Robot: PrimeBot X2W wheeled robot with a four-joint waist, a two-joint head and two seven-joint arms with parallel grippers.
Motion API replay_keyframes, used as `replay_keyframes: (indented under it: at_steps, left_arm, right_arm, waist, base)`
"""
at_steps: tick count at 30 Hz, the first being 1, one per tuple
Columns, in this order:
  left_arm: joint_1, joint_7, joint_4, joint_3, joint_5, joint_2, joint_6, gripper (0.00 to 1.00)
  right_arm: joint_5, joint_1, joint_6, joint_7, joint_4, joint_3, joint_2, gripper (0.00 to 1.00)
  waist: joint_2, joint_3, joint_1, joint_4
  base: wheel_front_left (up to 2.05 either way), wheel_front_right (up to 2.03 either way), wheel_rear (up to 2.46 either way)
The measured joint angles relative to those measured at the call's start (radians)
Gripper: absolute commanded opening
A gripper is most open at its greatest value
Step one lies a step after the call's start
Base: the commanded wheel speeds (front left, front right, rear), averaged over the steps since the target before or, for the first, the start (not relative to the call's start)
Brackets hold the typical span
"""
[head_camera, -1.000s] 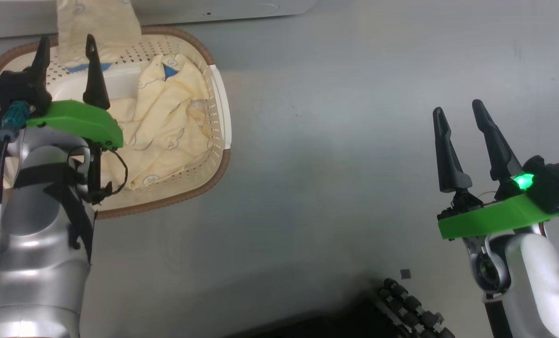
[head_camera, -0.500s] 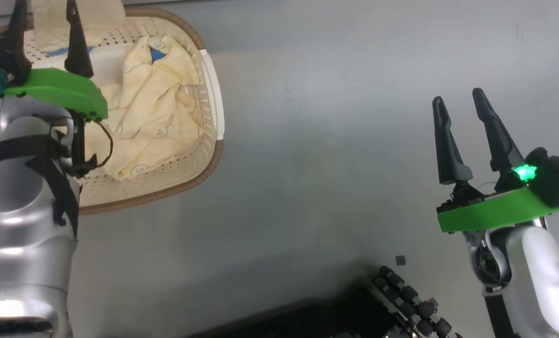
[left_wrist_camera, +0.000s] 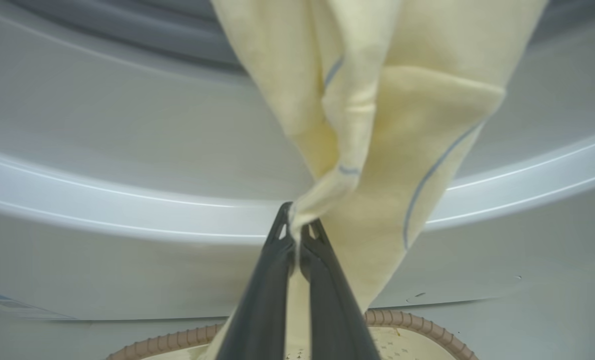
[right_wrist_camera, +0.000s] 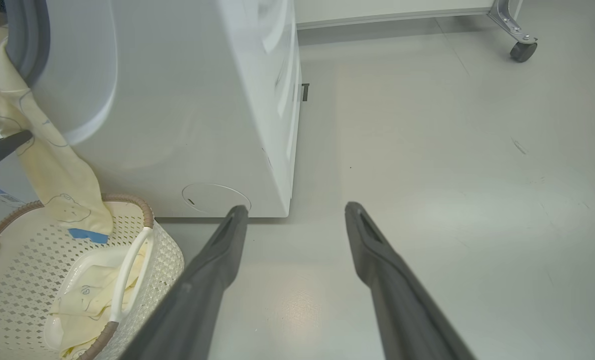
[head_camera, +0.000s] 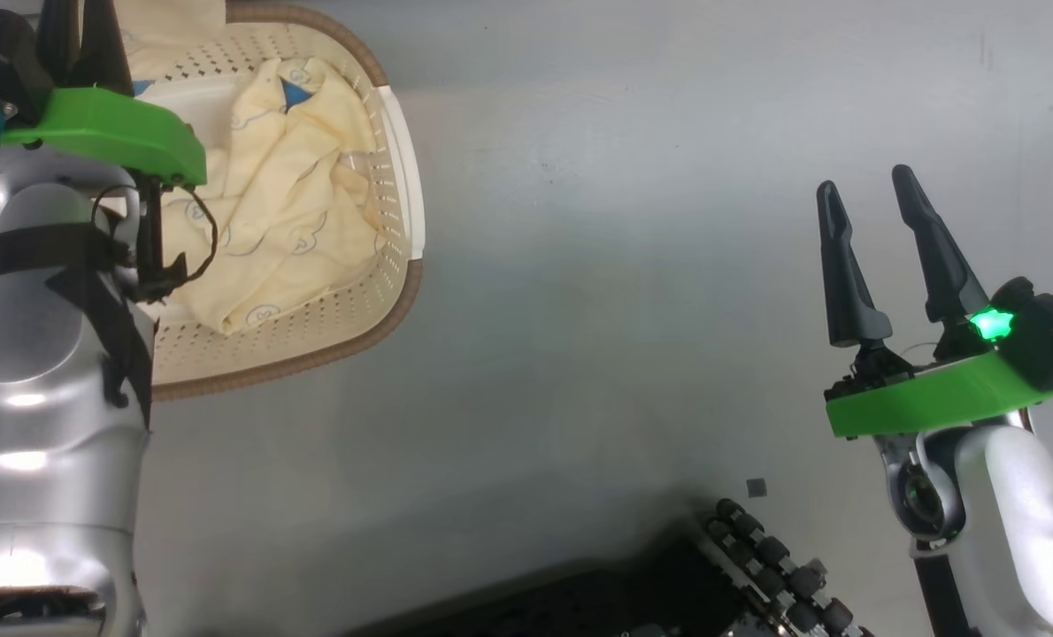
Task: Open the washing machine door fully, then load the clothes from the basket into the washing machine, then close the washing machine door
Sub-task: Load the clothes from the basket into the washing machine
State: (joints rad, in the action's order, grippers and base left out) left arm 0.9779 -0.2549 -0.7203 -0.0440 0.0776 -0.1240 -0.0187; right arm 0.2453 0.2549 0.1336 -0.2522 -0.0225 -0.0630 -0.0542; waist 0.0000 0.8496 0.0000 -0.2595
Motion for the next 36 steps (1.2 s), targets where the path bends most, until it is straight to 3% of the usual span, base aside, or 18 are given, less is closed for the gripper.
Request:
replay_keyframes:
  at_steps: [17, 23, 30, 36]
  left_arm:
    - [-0.063, 0.000, 0.184, 0.002, 0.002, 0.024, 0.027, 0.00]
    - [-0.033, 0.002, 0.148, -0.016, -0.021, -0.001, 0.026, 0.00]
    - [0.113, 0.048, 0.095, -0.031, -0.049, -0.033, 0.018, 0.00]
    - [0.231, 0.069, 0.008, -0.027, -0.070, -0.076, -0.012, 0.00]
  right_arm:
    - [0.010, -0.003, 0.000, 0.000, -0.023, -0.010, 0.001, 1.00]
    - [0.021, -0.011, 0.000, 0.000, -0.036, -0.036, 0.004, 1.00]
    - [0.042, -0.043, 0.000, 0.000, -0.057, -0.062, 0.006, 1.00]
    - [0.071, -0.048, 0.000, 0.000, -0.063, -0.083, 0.008, 1.00]
  waist:
    - [0.0000, -0.092, 0.0000, 0.029]
    - [0.0000, -0.127, 0.0000, 0.008]
    - [0.0000, -0.154, 0.0000, -0.028]
    - [0.0001, -0.161, 0.0000, -0.060]
  base:
    - [0.00, 0.00, 0.00]
    - [0.00, 0.00, 0.00]
    - [0.00, 0.00, 0.00]
    - [0.00, 0.00, 0.00]
